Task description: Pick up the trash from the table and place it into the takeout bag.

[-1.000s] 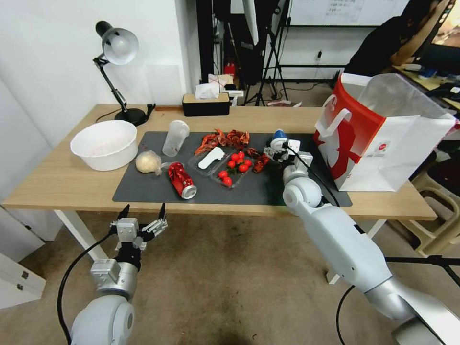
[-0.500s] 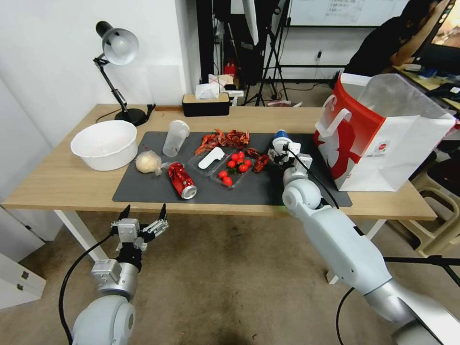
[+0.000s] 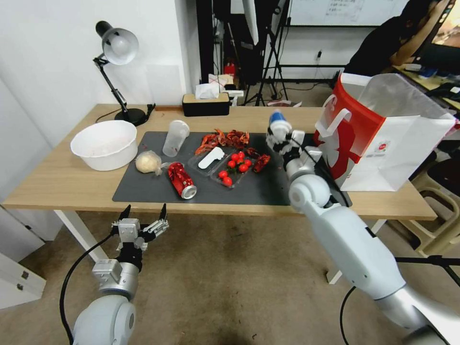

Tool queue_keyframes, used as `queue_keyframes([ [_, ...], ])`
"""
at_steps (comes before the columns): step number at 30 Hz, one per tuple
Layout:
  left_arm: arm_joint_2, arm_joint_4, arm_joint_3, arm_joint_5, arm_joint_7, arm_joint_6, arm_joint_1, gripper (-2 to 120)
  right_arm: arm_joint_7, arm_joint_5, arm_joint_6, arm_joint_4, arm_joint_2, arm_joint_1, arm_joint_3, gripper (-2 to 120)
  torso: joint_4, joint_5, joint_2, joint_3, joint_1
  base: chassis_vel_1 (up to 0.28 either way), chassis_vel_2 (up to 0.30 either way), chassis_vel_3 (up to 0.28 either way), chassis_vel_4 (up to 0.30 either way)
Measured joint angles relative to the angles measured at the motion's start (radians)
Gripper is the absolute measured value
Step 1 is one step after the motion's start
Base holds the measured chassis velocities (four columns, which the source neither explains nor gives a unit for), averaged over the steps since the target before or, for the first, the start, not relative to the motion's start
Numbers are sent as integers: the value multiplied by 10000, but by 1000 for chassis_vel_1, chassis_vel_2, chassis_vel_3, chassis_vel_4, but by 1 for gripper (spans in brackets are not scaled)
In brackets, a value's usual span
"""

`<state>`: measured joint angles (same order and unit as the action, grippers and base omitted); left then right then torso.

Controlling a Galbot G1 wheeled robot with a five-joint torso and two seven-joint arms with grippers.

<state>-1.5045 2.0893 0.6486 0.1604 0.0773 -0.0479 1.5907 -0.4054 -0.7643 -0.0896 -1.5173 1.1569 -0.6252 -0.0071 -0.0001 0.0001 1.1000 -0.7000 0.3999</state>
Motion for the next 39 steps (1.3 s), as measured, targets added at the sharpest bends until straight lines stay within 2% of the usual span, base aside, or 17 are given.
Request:
queue_keyframes([
  [7,-1,-1,-4,-4,0,0,0,100,205,-39,145,-196,-58,-10,72,65,1,0,0,0,0,0,0,0,0],
  [9,-2,0,-8,-8,1,0,1,100,656,-109,403,-675,-191,-20,310,65,2,-4,1,1,-1,0,0,0,0],
  [10,2,-1,-5,-10,1,-3,7,100,888,-120,417,-1063,-316,-26,522,65,3,10,-1,-2,1,0,0,0,0],
  [12,4,12,-5,-16,2,-6,12,100,1095,-118,407,-1686,-587,47,1015,65,0,-10,1,2,0,0,0,0,0],
  [14,3,20,-19,-23,5,-11,11,100,1128,-117,285,-1943,-709,75,1255,65,-2,8,0,1,-1,0,0,0,0],
  [15,-7,31,-37,-65,6,-17,18,100,1037,-99,-246,-2573,-1163,89,2014,65,15,7,-3,-3,5,0,0,0,0],
  [16,-7,31,-37,-65,6,-17,18,100,1037,-99,-246,-2573,-1163,89,2014,65,15,7,-3,-3,5,0,0,0,0],
  [17,-12,40,-60,-100,6,-19,18,100,842,-58,-572,-2924,-1549,67,2693,65,1,-17,0,4,0,0,0,0,0],
  [18,-29,50,-99,-132,9,-20,23,100,473,-26,-1175,-3297,-2128,-172,3413,65,-6,11,-1,1,0,0,0,0,0],
  [19,-39,53,-112,-147,9,-19,21,100,255,31,-1509,-3511,-2495,-389,3994,65,-11,15,-1,2,-1,0,0,0,0],
  [20,-39,53,-112,-147,9,-19,21,100,255,31,-1509,-3511,-2495,-389,3994,65,-11,15,-1,2,-1,0,0,0,0],
  [21,-50,54,-149,-162,18,-19,23,100,30,83,-1693,-3702,-2916,-645,4589,65,-11,-8,2,3,-2,0,0,0,0],
  [22,-55,55,-175,-178,20,-17,29,100,-204,91,-1832,-3785,-3254,-933,5056,65,-1,7,0,1,-1,0,0,0,0],
  [23,-66,67,-213,-196,21,-15,32,100,-384,91,-1933,-3850,-3473,-1196,5407,65,4,-1,0,1,-1,0,0,0,0],
  [35,-98,456,-311,-308,28,15,269,100,-967,-85,-2605,-4206,-3384,-1928,5822,65,2,0,0,1,0,0,0,0,0],
  [37,-111,516,-313,-315,29,36,313,100,-1011,-132,-2640,-4305,-3386,-1933,5813,76,2,-1,0,1,1,0,0,0,0],
  [39,-119,525,-314,-317,29,39,320,100,-1027,-144,-2647,-4326,-3393,-1934,5813,78,2,-1,0,1,1,0,0,0,0],
])
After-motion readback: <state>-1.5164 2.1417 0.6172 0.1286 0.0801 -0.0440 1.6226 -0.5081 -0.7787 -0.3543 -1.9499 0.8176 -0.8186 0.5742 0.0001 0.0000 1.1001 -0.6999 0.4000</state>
